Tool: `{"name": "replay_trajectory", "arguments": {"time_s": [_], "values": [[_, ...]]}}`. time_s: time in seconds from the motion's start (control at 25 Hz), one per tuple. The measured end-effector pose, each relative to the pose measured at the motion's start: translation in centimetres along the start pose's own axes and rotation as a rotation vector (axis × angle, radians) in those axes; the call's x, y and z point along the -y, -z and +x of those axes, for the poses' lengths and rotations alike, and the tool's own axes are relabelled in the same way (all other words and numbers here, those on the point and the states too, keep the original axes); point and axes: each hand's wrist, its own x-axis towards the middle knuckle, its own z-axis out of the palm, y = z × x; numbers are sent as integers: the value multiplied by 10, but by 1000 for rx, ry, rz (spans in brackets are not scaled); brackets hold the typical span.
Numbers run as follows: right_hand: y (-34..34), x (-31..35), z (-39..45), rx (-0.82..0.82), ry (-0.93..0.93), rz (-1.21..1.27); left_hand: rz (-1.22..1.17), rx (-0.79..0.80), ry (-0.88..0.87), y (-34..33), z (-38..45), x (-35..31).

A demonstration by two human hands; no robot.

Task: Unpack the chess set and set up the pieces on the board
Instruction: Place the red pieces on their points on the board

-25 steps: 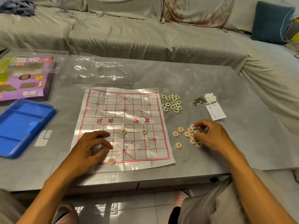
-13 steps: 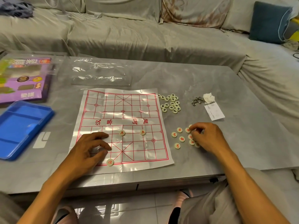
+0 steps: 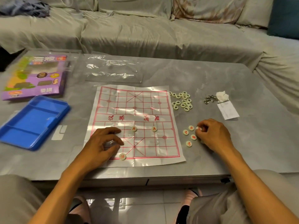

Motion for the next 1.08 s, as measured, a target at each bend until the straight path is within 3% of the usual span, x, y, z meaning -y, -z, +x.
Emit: {"name": "replay_trajectory", "arguments": {"time_s": [0.12,0.24,0.36,0.48,0.68,1.08], "values": [[-4,10,-3,-70,72,-52,0,8,23,1,-2,0],[7,29,-16,-139,203,121,-5,9,33,3,-2,0],[1,71,-48,33,441,318,-18,2,40,4,-2,1],[-34,109,-80,266,569,340,-13,4,51,4,-3,1],[-63,131,-92,328,616,228,-4,-6,50,2,-4,2],[-78,134,-96,241,579,249,9,-10,54,3,-5,1]]}}
